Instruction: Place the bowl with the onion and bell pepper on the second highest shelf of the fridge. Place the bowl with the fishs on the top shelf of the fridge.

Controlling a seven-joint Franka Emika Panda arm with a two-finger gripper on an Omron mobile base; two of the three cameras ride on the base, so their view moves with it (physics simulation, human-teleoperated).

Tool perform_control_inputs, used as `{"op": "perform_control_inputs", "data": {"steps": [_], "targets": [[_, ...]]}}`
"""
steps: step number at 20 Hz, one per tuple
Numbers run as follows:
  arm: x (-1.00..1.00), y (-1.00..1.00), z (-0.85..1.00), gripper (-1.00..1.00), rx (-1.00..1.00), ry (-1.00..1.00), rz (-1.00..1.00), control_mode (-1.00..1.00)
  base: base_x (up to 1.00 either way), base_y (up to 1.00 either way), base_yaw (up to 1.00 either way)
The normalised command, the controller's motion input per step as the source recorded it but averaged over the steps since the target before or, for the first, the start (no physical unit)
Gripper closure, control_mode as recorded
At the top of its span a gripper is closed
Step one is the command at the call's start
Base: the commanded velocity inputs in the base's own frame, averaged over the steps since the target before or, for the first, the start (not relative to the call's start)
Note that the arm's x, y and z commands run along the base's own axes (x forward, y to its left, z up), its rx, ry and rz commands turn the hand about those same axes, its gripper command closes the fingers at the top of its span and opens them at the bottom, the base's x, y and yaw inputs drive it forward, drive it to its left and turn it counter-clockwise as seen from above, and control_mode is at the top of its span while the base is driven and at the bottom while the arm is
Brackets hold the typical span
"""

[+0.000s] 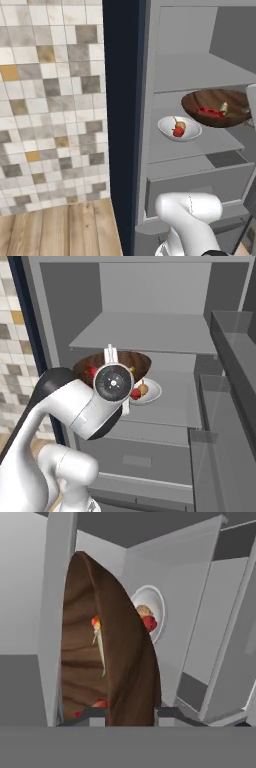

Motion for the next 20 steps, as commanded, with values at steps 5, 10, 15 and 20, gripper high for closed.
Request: {"op": "perform_control_inputs", "data": {"steps": [5,10,15,20], "targets": [[0.4,0.0,0.86,1.0,0.0,-0.33,-0.01,-1.0,0.0,0.0,0.0],[1.0,-0.03,0.1,1.0,0.0,-0.02,-0.04,-1.0,0.0,0.0,0.0],[1.0,0.0,-0.02,1.0,0.0,0.06,0.0,-1.0,0.0,0.0,0.0],[1.0,0.0,-0.01,1.0,0.0,0.13,0.0,-1.0,0.0,0.0,0.0]]}}
